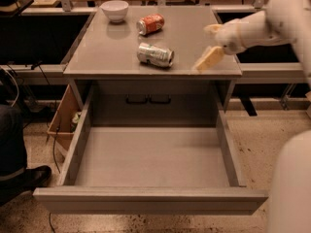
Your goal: Pick 7up can from top drawer and place on counter
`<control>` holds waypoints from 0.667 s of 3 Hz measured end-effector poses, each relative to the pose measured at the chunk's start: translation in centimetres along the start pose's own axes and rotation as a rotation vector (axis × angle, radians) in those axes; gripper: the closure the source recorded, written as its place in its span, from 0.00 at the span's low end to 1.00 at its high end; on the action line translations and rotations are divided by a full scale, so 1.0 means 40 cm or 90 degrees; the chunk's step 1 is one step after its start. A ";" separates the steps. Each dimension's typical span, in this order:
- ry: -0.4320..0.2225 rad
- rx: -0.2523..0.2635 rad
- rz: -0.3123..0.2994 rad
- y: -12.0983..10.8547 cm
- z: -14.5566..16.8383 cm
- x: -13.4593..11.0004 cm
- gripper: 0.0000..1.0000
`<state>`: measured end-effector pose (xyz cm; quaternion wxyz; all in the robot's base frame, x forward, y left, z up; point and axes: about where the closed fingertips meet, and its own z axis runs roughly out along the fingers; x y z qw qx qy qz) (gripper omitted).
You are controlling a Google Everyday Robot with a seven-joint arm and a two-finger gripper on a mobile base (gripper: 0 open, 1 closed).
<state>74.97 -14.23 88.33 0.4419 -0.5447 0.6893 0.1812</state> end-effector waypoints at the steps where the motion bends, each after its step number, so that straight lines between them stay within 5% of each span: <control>1: 0.021 0.048 0.004 0.006 -0.184 0.033 0.00; 2: 0.024 0.056 0.006 0.006 -0.212 0.041 0.00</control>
Offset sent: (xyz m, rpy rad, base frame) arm -0.0310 -0.0578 0.0273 -0.0275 -0.0263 -0.0680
